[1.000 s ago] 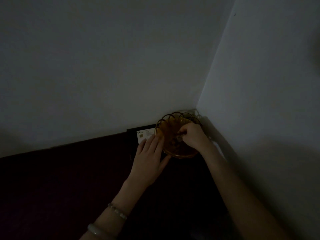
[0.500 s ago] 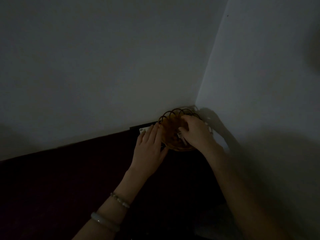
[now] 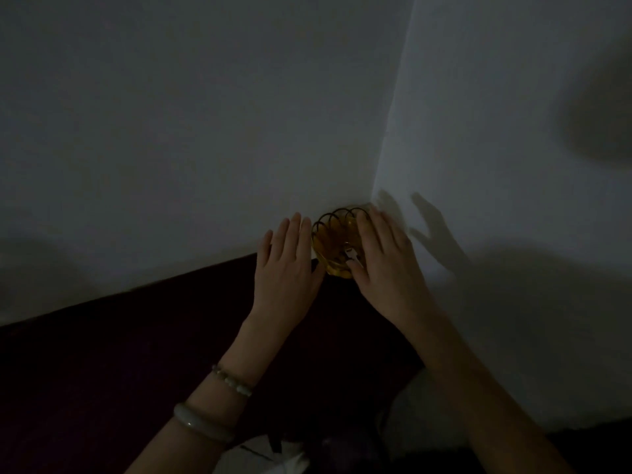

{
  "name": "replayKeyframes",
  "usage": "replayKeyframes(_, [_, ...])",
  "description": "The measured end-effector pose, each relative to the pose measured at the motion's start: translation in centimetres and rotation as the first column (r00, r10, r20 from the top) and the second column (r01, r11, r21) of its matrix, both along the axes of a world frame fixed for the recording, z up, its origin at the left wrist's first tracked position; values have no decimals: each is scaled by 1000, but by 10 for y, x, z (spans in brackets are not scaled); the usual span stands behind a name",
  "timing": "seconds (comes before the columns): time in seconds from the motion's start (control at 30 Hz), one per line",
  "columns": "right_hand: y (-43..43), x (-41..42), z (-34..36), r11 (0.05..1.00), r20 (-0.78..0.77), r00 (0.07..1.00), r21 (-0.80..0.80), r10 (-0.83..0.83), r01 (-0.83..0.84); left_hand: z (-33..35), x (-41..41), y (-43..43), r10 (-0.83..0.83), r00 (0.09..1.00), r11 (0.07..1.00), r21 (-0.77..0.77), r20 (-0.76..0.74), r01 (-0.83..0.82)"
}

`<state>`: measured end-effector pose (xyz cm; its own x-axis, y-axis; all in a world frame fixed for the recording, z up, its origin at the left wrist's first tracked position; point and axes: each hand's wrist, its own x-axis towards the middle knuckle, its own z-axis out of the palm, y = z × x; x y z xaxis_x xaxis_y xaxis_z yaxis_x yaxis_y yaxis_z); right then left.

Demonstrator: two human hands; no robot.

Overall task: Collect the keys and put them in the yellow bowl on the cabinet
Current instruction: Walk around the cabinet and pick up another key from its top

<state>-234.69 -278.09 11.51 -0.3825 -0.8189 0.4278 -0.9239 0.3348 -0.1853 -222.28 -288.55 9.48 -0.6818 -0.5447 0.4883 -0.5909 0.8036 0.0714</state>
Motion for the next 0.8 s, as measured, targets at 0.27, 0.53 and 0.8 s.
replayKeyframes(0.27, [49,30,-1,999,-39,998,23,50,-49,-1,32,60,61,998,998,-35,17,-60])
replayKeyframes(0.53, [143,60,-5,987,-110,983,87,144,-135,-10,64,158,177,983,984,-39,55,-175])
replayKeyframes(0.8, [225,92,1,971,-128,965,106,228,-215,-5,102,253,234,968,972,-57,95,-229])
